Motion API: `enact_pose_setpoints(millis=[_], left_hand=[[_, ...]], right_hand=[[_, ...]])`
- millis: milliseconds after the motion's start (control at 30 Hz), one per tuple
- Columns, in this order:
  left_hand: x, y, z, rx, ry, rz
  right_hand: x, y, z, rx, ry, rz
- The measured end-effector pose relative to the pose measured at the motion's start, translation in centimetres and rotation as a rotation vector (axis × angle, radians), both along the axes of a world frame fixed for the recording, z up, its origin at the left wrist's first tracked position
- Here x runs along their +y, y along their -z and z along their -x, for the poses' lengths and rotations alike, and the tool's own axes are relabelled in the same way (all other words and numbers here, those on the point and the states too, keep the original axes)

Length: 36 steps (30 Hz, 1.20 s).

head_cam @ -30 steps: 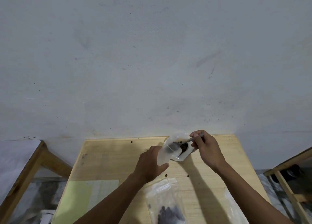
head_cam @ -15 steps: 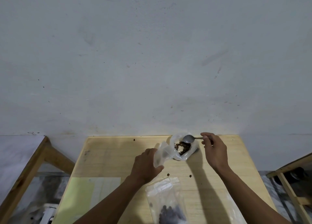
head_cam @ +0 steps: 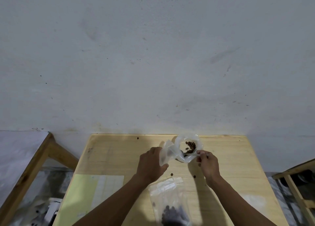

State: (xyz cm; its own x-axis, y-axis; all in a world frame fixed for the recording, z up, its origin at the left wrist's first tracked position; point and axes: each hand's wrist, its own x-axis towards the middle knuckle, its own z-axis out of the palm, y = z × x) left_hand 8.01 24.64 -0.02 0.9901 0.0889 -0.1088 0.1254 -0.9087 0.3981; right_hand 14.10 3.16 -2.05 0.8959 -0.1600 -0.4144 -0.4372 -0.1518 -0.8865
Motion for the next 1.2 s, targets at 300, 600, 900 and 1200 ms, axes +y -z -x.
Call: enact_pose_setpoints(millis=[300, 600, 900, 1200], left_hand=[[0.1, 0.0, 0.2, -0.012, -0.018, 0.023], [0.4, -0.4, 0.3, -0.058, -0.018, 0.074], [-0.4, -0.8, -0.4, -0.094, 0.015, 0.097], [-0.7, -1.5, 0.0, -0.129, 0.019, 0.133]], right_hand=[[-0.5, -0.5, -0.7, 0.044, 0.12, -0.066], [-3.6, -4.1, -1.4, -0.058, 0.257, -0.142], [-3.5, -8.7, -1.4, -0.21, 0.14, -0.141], [-1.6, -9.8, -0.4, -0.249, -0.04, -0.079]])
